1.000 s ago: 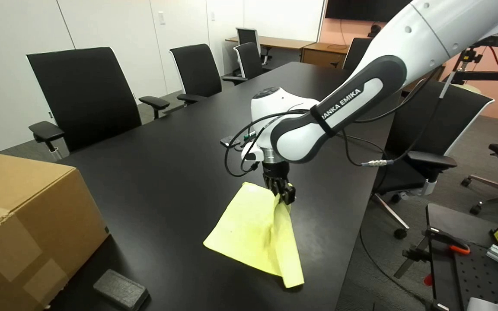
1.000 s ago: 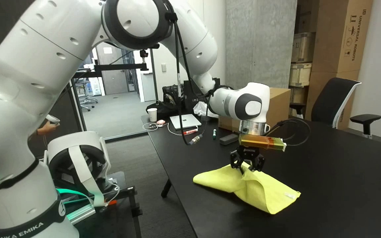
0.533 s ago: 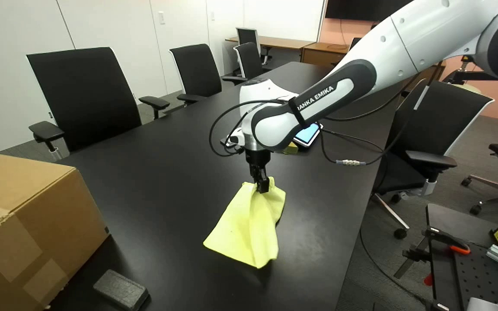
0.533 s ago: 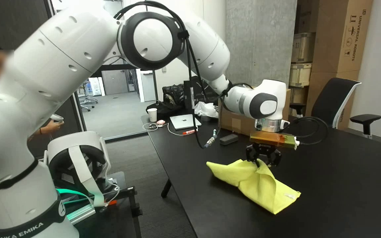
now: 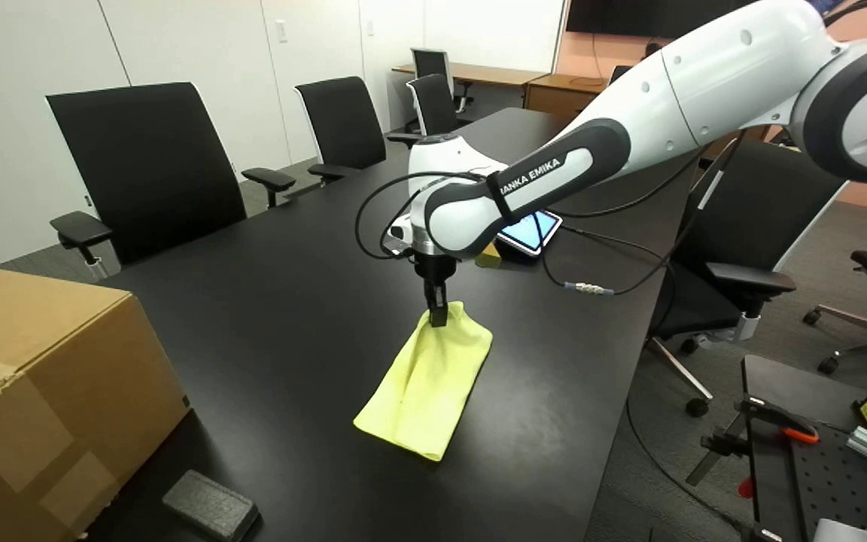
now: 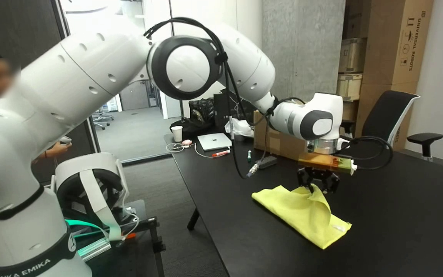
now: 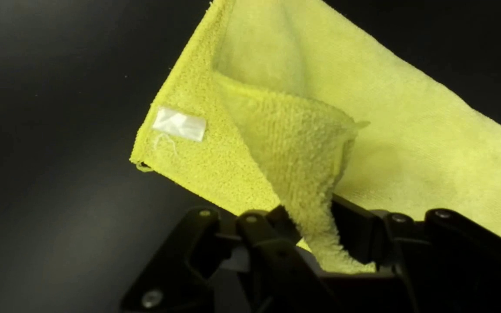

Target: Fold the cloth on the table

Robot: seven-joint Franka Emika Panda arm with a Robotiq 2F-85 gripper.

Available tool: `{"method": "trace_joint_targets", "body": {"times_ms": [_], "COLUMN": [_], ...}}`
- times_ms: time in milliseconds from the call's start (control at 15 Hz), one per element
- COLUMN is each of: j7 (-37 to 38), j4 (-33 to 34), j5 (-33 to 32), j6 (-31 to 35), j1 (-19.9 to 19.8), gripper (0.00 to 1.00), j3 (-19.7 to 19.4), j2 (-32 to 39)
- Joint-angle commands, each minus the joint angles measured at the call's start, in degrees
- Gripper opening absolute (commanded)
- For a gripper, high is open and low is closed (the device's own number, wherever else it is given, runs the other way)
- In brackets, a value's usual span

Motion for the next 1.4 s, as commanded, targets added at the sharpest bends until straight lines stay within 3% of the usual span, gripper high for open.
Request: {"method": "trace_joint_targets", "body": {"times_ms": [0,200,667,867,1133,1333], "j7": [1.16,-0.7,-0.31,2.83,9.55,12.98], "j4": [4.13,2.61,6.39,7.93,9.01,9.98], "j5": [0.06,0.92,1.99,-0.22,-5.43,-6.01], "j6": [-0.95,1.92,4.33,2.74,0.92,0.86], "j1": [0.31,-0.04,0.09,0.94,2.13,1.02], "gripper": [0.08,0.08,0.08,0.08,0.08,0.08], "j3": [1.16,3.67,6.68,3.08,-4.61,-5.57], "j2": [2.63,0.56,1.32,3.38,7.45,10.12]}}
